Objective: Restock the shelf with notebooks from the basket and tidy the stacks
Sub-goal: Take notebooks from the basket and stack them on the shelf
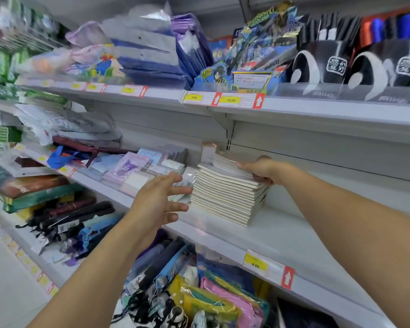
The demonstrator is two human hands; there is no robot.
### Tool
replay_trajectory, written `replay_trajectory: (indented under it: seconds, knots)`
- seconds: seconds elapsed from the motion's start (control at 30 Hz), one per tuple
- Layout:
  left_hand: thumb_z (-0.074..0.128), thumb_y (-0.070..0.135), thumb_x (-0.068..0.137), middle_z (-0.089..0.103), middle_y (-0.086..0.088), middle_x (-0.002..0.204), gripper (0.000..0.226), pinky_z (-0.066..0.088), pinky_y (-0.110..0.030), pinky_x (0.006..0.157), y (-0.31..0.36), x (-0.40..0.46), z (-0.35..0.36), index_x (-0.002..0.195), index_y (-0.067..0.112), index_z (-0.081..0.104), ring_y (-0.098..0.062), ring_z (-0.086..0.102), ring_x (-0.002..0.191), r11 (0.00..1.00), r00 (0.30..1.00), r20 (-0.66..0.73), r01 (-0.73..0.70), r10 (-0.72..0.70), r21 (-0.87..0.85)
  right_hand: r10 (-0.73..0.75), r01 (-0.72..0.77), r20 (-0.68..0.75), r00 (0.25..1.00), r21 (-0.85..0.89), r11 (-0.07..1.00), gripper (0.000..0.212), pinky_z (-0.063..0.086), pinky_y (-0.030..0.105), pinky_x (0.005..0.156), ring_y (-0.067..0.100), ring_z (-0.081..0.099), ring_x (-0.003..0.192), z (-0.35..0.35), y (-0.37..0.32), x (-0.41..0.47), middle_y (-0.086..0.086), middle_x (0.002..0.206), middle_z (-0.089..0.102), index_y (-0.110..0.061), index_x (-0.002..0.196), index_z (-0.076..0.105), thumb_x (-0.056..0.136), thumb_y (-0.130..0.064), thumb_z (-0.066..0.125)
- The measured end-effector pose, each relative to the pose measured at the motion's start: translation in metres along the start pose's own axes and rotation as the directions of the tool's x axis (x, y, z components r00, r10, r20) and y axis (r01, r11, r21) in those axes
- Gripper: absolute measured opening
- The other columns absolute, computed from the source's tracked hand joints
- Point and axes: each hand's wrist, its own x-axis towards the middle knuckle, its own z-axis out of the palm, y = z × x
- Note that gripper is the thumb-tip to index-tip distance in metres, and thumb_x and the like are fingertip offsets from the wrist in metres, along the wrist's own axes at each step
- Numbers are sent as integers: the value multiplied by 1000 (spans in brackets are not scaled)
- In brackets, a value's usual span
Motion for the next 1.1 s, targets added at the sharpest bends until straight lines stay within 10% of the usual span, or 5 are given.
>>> replay_trajectory:
  seconds: [0.43,0.6,0.73,0.83,1.1]
  knots:
    - [53,32,99,74,-5,101,20,42,-25,44,-18,-12,-4,109,18,61,-17,61,54,972,997,48,44,-57,229,-188,100,-266,946,-313,945,67,41,41,103,38,45,131,14,15,9,19,149,42,-13,155,20,102,-53,30]
    - [51,38,98,72,-3,100,28,46,-19,47,-49,-35,-29,110,15,61,-12,61,50,817,989,43,95,-145,568,-309,602,-831,462,38,797,27,37,32,66,19,57,76,114,32,-124,5,84,63,-6,94,62,99,-28,47]
    - [47,31,100,70,-8,96,24,51,-24,52,-102,-70,-63,105,12,60,-19,68,66,435,899,158,39,-408,900,-678,648,98,729,221,729,18,39,28,64,9,56,67,289,95,-231,0,78,62,-9,85,67,95,-23,63]
    - [49,21,99,69,-9,105,16,57,-32,64,-129,-94,-87,107,15,61,-23,71,81,101,640,135,-90,-756,991,-245,654,903,352,-50,755,62,39,34,104,21,43,135,377,169,-284,0,152,40,-23,145,47,89,-32,73]
    - [53,35,98,70,-5,104,25,57,-34,74,-111,-106,-118,114,17,61,-18,70,88,68,697,84,-51,-712,996,-289,845,911,293,-106,523,129,41,40,107,25,30,146,441,222,-328,-7,166,-6,-31,158,-2,68,-31,90]
